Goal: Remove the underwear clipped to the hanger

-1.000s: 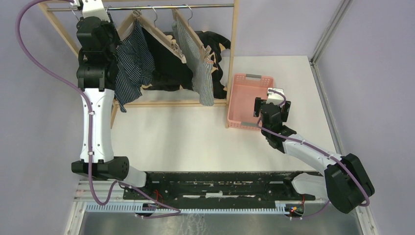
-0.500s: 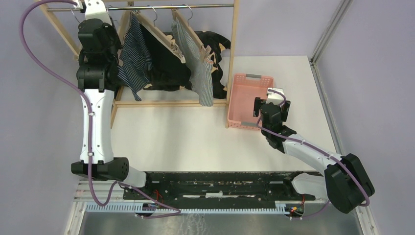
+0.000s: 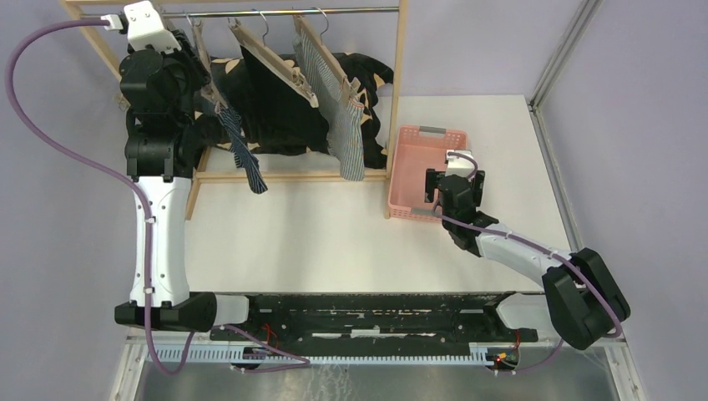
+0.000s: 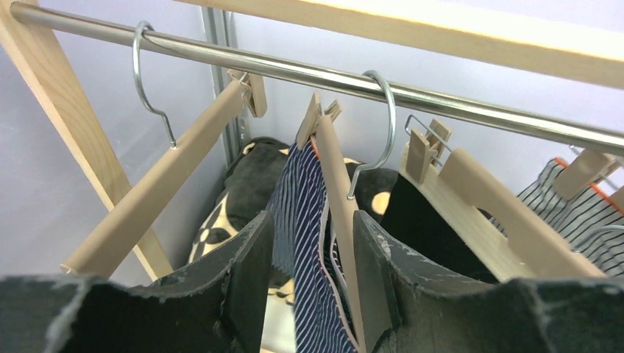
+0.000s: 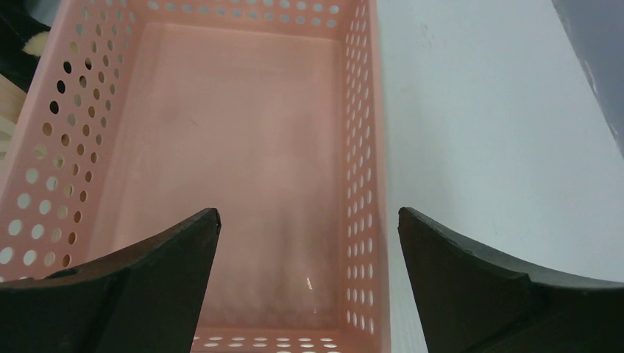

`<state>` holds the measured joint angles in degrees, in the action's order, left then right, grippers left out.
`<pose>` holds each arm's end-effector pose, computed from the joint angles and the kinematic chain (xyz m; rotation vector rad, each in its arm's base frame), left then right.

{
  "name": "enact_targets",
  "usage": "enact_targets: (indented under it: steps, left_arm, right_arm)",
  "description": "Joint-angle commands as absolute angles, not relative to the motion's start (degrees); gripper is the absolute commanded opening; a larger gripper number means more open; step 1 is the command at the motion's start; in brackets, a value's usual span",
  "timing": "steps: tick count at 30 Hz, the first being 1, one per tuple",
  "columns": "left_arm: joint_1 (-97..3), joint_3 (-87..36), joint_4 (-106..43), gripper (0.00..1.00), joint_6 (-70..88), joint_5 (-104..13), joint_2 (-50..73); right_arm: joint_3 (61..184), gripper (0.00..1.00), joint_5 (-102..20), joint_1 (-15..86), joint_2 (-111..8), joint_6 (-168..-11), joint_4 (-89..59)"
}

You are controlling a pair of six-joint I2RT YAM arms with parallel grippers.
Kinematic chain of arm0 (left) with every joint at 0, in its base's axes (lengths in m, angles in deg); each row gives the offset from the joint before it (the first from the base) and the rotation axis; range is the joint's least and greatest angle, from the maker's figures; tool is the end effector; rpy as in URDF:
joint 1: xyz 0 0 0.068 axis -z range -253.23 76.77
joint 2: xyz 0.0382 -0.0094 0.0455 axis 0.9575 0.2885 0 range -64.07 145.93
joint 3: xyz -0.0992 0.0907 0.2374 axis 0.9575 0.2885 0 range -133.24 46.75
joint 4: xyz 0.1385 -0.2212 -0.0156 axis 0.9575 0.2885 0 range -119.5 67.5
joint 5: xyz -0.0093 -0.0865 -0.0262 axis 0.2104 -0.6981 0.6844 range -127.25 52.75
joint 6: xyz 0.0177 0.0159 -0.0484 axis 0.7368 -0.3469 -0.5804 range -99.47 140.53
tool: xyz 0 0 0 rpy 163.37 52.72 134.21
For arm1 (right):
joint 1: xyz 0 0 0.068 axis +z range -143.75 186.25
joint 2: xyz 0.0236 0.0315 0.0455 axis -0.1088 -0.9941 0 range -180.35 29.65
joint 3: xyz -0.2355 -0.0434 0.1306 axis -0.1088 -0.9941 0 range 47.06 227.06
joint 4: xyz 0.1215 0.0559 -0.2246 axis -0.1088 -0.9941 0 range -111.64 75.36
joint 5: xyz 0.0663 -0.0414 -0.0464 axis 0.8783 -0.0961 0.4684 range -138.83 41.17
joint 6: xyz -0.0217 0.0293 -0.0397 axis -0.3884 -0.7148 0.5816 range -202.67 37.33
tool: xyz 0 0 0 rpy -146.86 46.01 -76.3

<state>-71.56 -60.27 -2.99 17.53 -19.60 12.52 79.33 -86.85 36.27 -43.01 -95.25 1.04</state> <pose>0.2474 0.0035 0.5535 -0.2646 1.4844 0.1658 0.2357 0.1108 0.2098 0.1241 1.9057 -0.1645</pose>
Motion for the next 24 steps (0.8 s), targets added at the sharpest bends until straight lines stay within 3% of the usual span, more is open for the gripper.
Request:
enact_targets:
  steps: [1, 24]
  left_arm:
    - [-71.69, -58.19, -10.75, 0.51, 11.7, -21.51, 10.42]
    - [-71.74, -53.74, -15.55, 0.52, 1.78, -28.6, 14.21]
  right_arm:
    - [82.81, 1.0, -84.63, 36.67, -43.75, -95.59, 2.16]
    - [82.22, 1.0, -79.66, 36.97, -43.91, -95.76, 3.66]
